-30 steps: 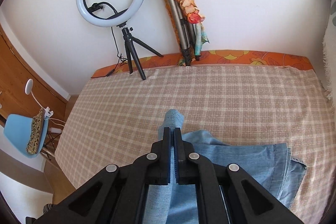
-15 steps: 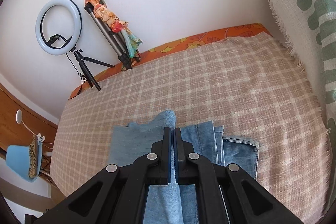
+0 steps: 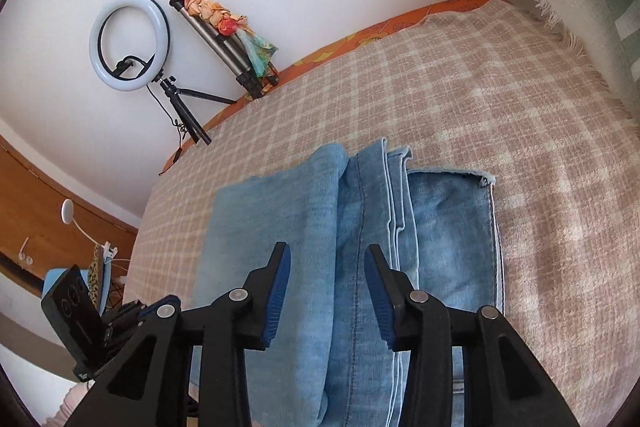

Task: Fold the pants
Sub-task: 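Open both grippers and release the folded jeans onto the bed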

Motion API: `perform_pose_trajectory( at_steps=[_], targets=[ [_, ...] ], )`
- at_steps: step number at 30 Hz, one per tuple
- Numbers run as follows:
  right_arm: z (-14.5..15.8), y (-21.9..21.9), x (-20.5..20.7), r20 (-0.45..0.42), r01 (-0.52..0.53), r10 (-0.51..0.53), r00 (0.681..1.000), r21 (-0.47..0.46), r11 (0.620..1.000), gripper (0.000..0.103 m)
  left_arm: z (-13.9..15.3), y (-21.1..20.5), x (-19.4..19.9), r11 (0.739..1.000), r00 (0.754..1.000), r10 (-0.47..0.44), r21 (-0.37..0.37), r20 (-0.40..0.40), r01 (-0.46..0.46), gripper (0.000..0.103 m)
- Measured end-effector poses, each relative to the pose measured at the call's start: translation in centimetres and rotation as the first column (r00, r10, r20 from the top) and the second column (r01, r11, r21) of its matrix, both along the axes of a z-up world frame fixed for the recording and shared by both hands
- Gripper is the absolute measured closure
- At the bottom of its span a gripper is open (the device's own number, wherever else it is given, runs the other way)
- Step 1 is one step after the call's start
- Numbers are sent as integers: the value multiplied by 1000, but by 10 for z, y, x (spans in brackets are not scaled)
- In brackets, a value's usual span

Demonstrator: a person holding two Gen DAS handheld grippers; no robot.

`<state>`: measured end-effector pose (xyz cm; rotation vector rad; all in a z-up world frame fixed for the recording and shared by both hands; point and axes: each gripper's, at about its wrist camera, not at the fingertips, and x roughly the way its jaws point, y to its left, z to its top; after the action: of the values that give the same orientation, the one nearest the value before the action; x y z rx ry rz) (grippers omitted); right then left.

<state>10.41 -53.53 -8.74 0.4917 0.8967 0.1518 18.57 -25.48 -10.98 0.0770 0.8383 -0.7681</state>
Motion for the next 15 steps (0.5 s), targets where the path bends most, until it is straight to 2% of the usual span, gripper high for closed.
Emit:
perform_pose_trajectory(
  at_steps=[4,6,8,11,12,13,14,15],
  targets=[
    [-12,20,-27,10,-79,79,997,12,997,60,-6,9,8,1000,1000,-6,-17,-5,6,97],
    [-18,32,-35,8,-117,117,993,-43,992,59,-9,12,8,1000,1000,-11,-25,-5,11,97],
    [-27,41,-37,-16,-115,113,993,-105,988,47,-12,15,10,999,1000,-14,-40,-14,13,97],
    [-35,44,-40,-11,-107,106,994,-100,989,44,-18,21,11,997,999,-16,-74,-31,13,97],
    [-35,44,-40,-20,-120,119,993,-58,991,46,-20,23,12,996,999,-14,-85,-37,11,97],
    [-36,45,-39,-48,-136,136,990,1,991,65,-22,26,12,995,999,-12,-95,-44,7,97],
    [-34,48,-38,-81,-134,135,987,18,991,69,-24,28,13,995,999,-9,-99,-52,3,97],
    [-28,52,-38,-99,-136,137,986,15,991,69,-25,29,14,995,998,-9,-98,-58,3,97]
  ],
)
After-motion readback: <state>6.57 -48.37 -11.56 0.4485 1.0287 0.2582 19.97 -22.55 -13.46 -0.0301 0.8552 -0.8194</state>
